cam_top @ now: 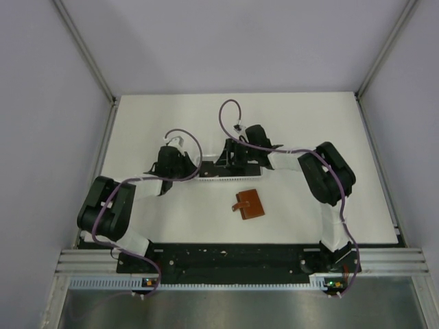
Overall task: Put the credit cards into the card holder
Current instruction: Pick up the credit card from the storage box.
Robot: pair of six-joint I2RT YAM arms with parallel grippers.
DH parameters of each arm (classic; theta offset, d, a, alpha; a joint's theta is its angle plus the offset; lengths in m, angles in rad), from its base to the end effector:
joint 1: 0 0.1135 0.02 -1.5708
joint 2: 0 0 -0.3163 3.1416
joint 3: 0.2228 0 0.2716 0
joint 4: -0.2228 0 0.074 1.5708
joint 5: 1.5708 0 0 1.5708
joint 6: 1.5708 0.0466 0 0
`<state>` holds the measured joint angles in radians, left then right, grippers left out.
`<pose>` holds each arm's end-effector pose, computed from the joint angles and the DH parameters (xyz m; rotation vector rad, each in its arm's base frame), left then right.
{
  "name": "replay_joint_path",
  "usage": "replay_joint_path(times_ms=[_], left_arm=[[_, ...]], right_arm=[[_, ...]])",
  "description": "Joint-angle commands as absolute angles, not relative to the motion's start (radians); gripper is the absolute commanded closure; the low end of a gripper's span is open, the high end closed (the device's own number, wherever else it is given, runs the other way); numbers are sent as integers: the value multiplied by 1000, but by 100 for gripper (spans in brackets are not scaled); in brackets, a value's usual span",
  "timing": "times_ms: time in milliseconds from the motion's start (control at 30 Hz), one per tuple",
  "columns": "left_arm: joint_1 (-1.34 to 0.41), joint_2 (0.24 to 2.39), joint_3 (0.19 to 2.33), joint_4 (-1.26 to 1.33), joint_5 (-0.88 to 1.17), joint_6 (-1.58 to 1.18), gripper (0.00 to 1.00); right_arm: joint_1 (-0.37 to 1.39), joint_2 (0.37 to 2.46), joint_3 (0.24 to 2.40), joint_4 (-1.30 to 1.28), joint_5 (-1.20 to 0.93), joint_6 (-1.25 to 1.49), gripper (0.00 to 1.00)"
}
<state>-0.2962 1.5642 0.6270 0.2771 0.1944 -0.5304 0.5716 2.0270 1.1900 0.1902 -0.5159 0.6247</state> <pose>0.3012 -0.1013 0.1784 -0.1595 2.2950 -0.6571 0.3851 0.2751 0.1719 -0.2498 2.3918 1.1884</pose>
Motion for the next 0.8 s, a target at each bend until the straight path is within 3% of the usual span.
replay_joint_path(times_ms=[0,467,767], left_arm=[[-307,1534,556,469,219,-529,100],[-420,1364,264,966,-40,-448,100],[-440,1379,238,1058,-41,-439,100]], right_arm=[[563,2042,1151,199,-529,609,36],[566,1793,965,396,-486,542,35],[566,1805,965,405,-512,537,35]])
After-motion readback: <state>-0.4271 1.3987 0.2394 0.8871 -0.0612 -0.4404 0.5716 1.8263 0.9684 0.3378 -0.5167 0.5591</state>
